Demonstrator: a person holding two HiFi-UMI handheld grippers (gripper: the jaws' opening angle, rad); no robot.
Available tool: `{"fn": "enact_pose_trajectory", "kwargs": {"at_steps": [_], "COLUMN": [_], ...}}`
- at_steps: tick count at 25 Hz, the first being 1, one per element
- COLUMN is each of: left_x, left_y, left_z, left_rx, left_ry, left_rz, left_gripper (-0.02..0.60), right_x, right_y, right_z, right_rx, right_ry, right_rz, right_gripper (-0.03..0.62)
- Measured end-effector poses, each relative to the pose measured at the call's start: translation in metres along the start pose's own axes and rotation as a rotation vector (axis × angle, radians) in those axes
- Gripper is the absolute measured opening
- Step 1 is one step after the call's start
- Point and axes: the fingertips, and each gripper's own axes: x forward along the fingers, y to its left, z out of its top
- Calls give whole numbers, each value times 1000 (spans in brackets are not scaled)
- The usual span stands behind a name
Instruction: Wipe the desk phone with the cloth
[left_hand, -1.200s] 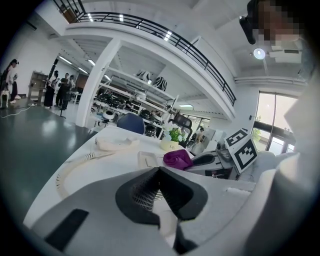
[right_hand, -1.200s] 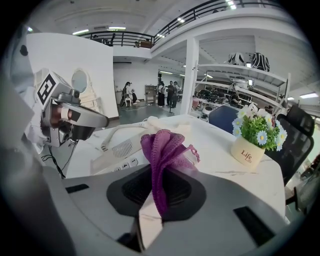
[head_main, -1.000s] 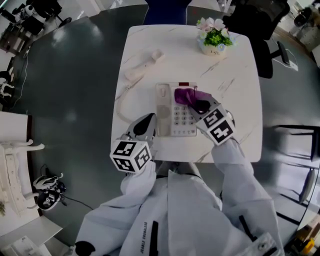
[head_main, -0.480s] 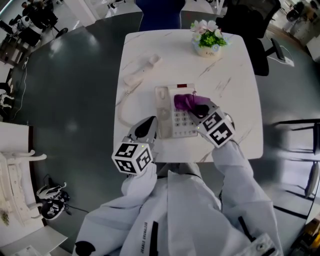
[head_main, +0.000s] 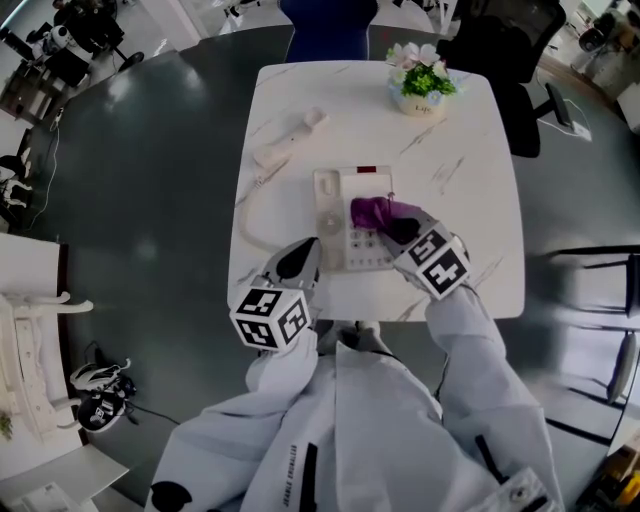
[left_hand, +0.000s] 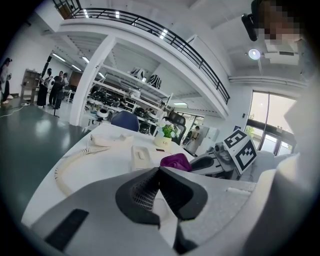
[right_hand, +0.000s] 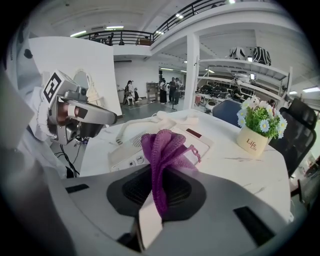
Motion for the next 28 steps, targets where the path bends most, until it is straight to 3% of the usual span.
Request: {"fn": "enact_pose_trajectory", "kwargs": {"at_steps": [28], "left_x": [-32], "left_y": [-33], "left_z": [-33], "left_rx": [-41], "left_ry": [-6], "left_rz": [64], "left_gripper": [-2], "right_x": [-13], "right_y": [48], "right_z": [-36], "right_rx": [-32], "right_ry": [40], "right_rz": [109], "right_gripper": [37]}}
